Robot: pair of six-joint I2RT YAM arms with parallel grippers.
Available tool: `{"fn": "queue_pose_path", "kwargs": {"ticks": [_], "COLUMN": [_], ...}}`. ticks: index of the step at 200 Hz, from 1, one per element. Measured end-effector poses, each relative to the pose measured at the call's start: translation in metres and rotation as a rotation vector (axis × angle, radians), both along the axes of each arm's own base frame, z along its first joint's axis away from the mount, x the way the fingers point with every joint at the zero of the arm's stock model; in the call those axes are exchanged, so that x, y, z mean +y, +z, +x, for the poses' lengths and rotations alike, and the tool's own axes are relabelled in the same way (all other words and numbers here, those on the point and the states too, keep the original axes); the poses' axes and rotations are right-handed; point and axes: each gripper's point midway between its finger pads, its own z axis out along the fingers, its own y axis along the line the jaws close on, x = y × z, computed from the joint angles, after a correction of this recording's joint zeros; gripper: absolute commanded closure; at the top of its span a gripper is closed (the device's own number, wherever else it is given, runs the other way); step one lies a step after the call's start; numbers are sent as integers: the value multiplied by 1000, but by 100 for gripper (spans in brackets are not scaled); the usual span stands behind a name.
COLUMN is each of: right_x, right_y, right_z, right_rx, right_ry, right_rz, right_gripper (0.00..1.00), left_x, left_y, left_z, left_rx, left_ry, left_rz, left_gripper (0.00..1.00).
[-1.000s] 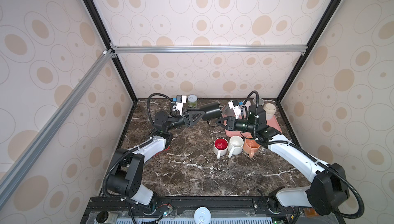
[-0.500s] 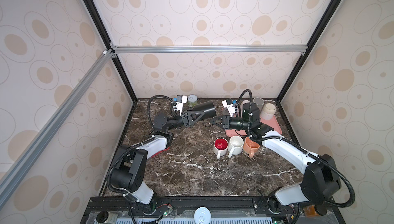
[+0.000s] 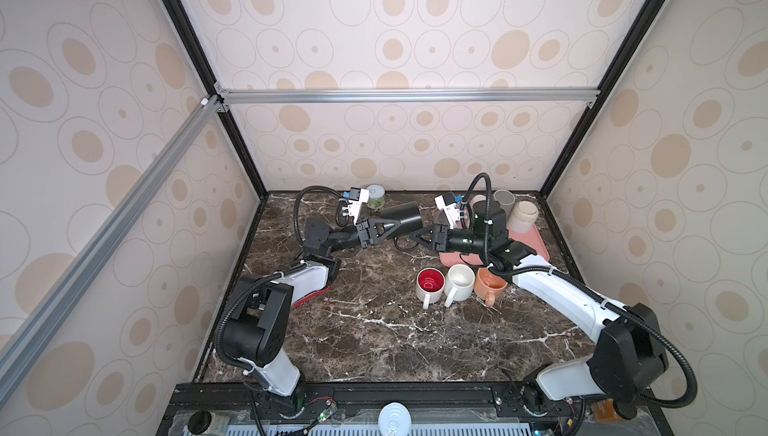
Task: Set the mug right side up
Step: 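Close the left gripper on the black mug and open the right gripper, then lower the black mug upright beside the red-lined mug with the left gripper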
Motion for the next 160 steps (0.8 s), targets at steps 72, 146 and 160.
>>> {"fn": "queue_pose_path", "kwargs": {"ticks": [72,146,160], "right_x": [-25,-56,-61], "right_y": [4,-33,-37], "right_z": [-18,-38,-38], "right_rx": [-62,-13,-8], "right_ry": [-70,-154,-175], "right_rz": [-71,-202,-230], "right_gripper": [53,53,53], "left_x": [3,19,15], "left_y": [-6,-62,-80], "left_z": [21,55,61], "left_rx": [-17,73,95], "left_ry": [143,327,329], "left_rz": [200,540,620], "left_gripper": [100,100,100]}}
